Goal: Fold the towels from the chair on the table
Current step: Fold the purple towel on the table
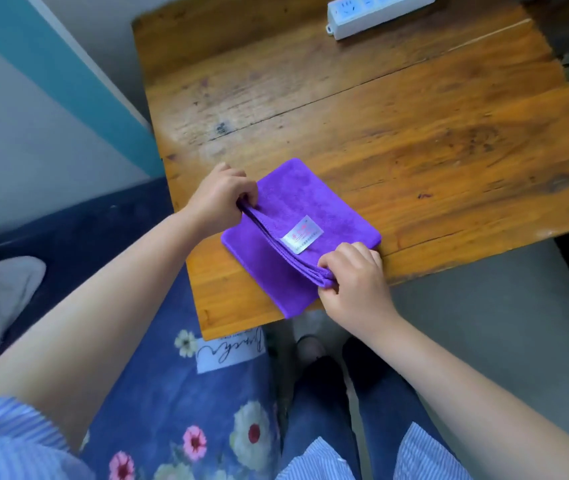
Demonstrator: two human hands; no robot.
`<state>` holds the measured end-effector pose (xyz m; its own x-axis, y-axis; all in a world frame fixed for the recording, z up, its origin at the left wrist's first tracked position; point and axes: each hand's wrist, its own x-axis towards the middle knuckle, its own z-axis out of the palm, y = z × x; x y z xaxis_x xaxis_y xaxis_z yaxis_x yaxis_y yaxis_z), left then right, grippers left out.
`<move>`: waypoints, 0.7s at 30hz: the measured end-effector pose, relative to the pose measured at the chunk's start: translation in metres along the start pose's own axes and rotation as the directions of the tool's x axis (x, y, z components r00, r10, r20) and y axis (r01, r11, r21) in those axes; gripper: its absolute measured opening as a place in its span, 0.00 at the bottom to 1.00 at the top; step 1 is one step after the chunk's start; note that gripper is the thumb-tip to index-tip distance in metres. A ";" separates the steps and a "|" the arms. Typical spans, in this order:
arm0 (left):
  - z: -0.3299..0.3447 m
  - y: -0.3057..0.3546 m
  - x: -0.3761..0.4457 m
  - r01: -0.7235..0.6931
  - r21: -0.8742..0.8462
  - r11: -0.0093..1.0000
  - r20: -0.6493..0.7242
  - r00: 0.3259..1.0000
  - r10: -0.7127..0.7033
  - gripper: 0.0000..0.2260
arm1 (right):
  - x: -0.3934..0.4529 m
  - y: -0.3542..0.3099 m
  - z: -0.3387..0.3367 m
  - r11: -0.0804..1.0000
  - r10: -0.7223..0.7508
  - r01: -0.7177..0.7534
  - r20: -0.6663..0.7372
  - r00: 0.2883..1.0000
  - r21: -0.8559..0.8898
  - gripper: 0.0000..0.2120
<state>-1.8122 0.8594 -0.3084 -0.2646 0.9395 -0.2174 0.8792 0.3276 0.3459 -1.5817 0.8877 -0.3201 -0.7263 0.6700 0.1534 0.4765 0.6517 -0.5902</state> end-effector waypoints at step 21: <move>0.048 -0.037 -0.049 -0.080 0.535 0.841 0.142 0.990 0.004 0.12 | -0.041 -0.013 0.066 0.953 -0.123 0.176 0.217 0.968 -0.246 0.12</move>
<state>-1.8127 0.7967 -0.3543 -0.2021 0.9172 -0.3432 0.9726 0.1468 -0.1805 -1.5909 0.8288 -0.3713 -0.8695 0.4914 0.0496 0.4478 0.8268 -0.3405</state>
